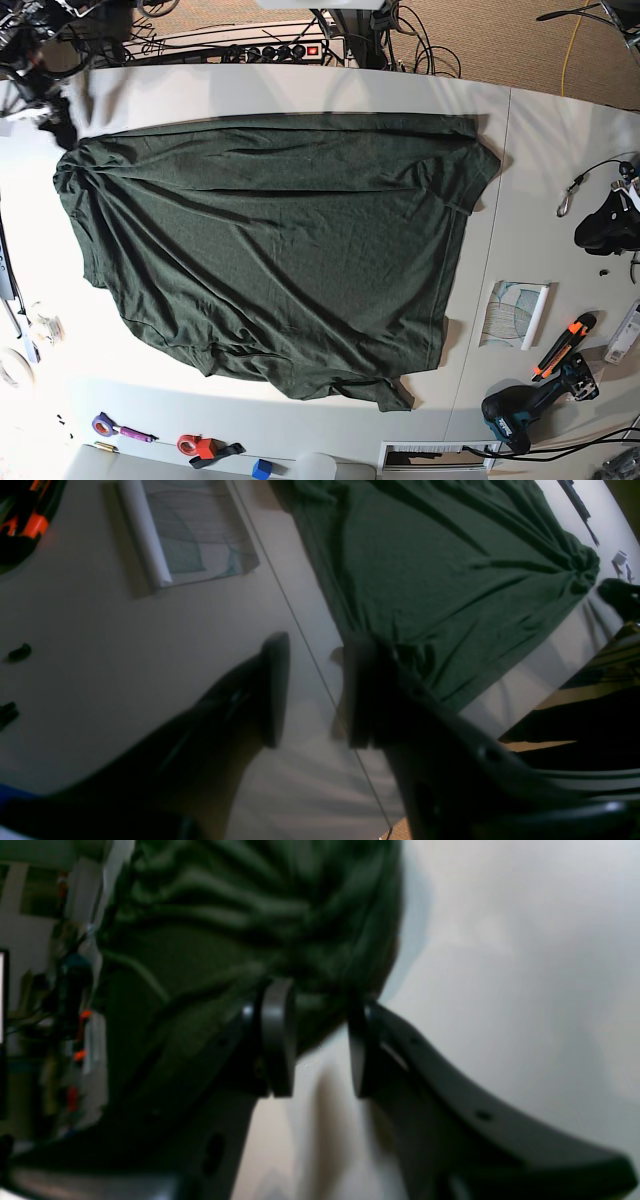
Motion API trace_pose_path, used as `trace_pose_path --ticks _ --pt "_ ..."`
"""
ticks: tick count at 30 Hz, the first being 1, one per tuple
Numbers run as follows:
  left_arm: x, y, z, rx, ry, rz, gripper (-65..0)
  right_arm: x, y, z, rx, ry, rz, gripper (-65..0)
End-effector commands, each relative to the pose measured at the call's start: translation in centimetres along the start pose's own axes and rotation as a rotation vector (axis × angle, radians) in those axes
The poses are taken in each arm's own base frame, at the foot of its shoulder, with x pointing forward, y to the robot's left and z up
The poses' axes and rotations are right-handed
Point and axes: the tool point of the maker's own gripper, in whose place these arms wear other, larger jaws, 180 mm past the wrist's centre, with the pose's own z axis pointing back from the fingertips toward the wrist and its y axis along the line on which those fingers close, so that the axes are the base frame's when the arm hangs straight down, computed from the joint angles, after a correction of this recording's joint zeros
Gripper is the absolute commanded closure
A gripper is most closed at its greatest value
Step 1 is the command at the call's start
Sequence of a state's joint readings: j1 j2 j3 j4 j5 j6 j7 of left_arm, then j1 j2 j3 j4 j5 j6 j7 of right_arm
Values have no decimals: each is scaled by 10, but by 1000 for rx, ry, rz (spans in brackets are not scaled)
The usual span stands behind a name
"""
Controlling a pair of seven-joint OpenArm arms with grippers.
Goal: Layout the t-shirt on the table in an organized manner, then fold the t-shirt properly
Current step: 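Regrasp the shirt's collar-side corners with both grippers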
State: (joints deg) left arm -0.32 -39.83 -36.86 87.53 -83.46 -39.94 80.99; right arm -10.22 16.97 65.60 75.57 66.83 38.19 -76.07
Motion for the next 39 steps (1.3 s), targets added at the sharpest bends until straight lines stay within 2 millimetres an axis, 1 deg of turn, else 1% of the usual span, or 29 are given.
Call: trace_pose_path --ticks 1,3,6,7,10,14,17,19,20,23,24,26,28,30,32,35,37,39 --pt "17 -1 8 2 -37 -37 -207 25 6 9 8 -63 61 -181" --pt "17 -1 8 2 -37 -37 -207 29 4 11 -15 -76 83 -195" --pt "17 -1 8 1 -37 -36 -207 26 -1 3 -49 -54 103 -282" --pt "17 -1 8 2 -37 -37 -207 26 1 0 -49 -52 106 -289" --pt "17 -1 8 2 -37 -37 -211 27 3 -11 -59 -41 102 -289" --pt "17 -1 8 2 -37 -37 -246 30 3 -27 -106 -19 76 -289" --pt "17 -1 8 2 -37 -37 -246 25 2 -38 -150 25 57 -288" --pt "17 -1 8 2 -37 -37 -246 19 6 -43 -140 58 66 -282" --pt "17 -1 8 2 -37 -36 -246 14 7 -45 -136 87 71 -244" --pt "14 -1 8 1 -29 -31 -245 -1 11 -47 -122 170 93 -32" --pt "9 -2 8 1 -21 -24 -245 -4 12 -47 -116 187 99 0" --pt "-5 -5 6 -8 16 -11 -245 -7 12 -46 -112 206 100 0" --pt "-24 -17 -1 -38 81 -14 -245 -7 11 -44 -116 211 104 0" --pt "-46 -38 -11 -92 160 -34 -245 -6 12 -44 -112 208 107 0" --pt "-64 -64 -21 -159 228 -67 -245 -6 14 -44 -98 209 109 0" --pt "-76 -102 -32 -255 284 -138 -245 -7 16 -44 -87 213 115 0" --pt "-86 -107 -37 -231 356 -219 -245 -7 16 -44 -87 213 116 0" --pt "-100 -104 -41 -184 446 -303 -245 -7 16 -44 -87 214 116 0"
